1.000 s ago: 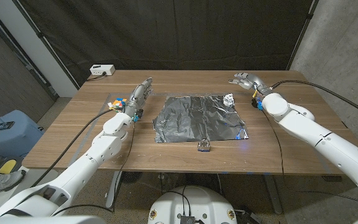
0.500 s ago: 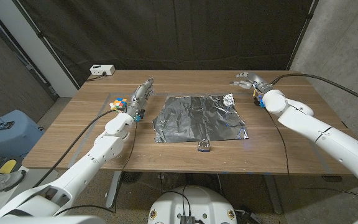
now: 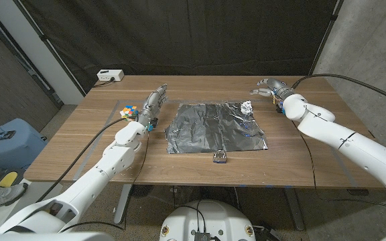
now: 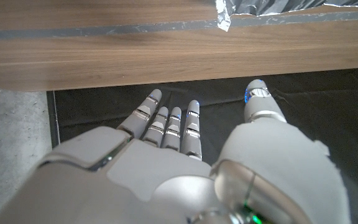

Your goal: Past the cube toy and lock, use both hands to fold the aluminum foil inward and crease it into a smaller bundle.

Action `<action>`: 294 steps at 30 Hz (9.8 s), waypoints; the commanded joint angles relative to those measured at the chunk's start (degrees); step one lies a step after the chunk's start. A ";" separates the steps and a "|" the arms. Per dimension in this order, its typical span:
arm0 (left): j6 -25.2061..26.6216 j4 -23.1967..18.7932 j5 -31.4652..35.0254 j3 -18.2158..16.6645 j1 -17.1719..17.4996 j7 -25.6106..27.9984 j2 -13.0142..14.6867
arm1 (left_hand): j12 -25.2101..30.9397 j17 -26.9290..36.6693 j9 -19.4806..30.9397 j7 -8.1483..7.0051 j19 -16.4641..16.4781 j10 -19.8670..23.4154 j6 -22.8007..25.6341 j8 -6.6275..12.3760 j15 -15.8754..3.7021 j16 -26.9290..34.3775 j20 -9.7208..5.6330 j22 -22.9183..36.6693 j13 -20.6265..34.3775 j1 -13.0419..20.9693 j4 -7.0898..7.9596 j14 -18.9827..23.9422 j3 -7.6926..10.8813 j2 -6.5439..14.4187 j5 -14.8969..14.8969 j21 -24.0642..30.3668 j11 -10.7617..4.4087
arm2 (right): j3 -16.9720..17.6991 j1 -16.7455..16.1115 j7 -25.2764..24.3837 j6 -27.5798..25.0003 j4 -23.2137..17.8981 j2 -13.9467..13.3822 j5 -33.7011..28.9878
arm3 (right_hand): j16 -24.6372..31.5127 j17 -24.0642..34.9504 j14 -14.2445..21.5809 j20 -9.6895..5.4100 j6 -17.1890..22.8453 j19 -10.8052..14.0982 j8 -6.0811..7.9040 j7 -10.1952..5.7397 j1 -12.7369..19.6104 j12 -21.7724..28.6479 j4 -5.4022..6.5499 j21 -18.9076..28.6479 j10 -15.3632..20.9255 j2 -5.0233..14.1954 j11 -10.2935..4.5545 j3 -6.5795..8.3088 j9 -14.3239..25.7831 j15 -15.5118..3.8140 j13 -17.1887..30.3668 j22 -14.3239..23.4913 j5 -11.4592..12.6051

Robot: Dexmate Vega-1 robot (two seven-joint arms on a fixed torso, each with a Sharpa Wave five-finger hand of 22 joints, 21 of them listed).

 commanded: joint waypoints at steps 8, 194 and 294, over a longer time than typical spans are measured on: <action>2.15 -3.64 4.33 1.54 -0.49 1.60 2.59 | 0.49 0.06 0.27 -0.26 0.56 1.44 2.91 0.96 0.39 0.42 0.44 0.29 0.15 1.00 -0.85 0.36 0.22 -0.14 0.65 -0.45 -0.36 | -4.29 4.51 4.04 -4.16 2.80 1.10 -7.33 | 0.37 0.06 0.41 -0.39 1.31 0.40 0.70 -0.04 0.09 -0.05 0.14 0.36 -0.49 -0.64 -0.03 -0.03 0.30 -0.36 0.12 0.33 -0.02; 30.59 -34.26 51.33 11.15 3.97 3.65 24.45 | -0.08 0.28 0.42 -1.62 6.33 7.60 9.22 -0.21 -0.19 0.34 0.34 1.03 0.48 -1.52 -4.27 8.23 0.43 -1.72 8.27 -4.52 -2.02 | -18.28 12.07 0.01 -19.94 15.42 14.22 -12.83 | 3.10 0.65 8.67 0.10 31.84 5.73 10.59 -2.51 7.49 2.57 -0.60 2.06 8.53 -2.02 0.79 1.21 3.68 -1.03 -0.72 0.41 3.60; 29.56 -30.11 67.51 17.24 1.07 5.28 19.64 | 1.62 0.23 0.45 -2.47 10.23 14.29 15.37 0.73 -1.73 1.20 -0.47 0.99 0.51 2.87 -7.42 15.64 2.21 -1.86 8.87 -4.29 -3.86 | -18.65 13.29 -1.26 -19.11 17.87 15.79 -12.25 | 5.01 1.31 15.03 -1.56 38.33 9.07 14.69 -4.30 18.56 1.65 -0.54 1.63 16.34 -0.53 -1.63 2.11 3.79 -5.24 -0.94 0.49 4.72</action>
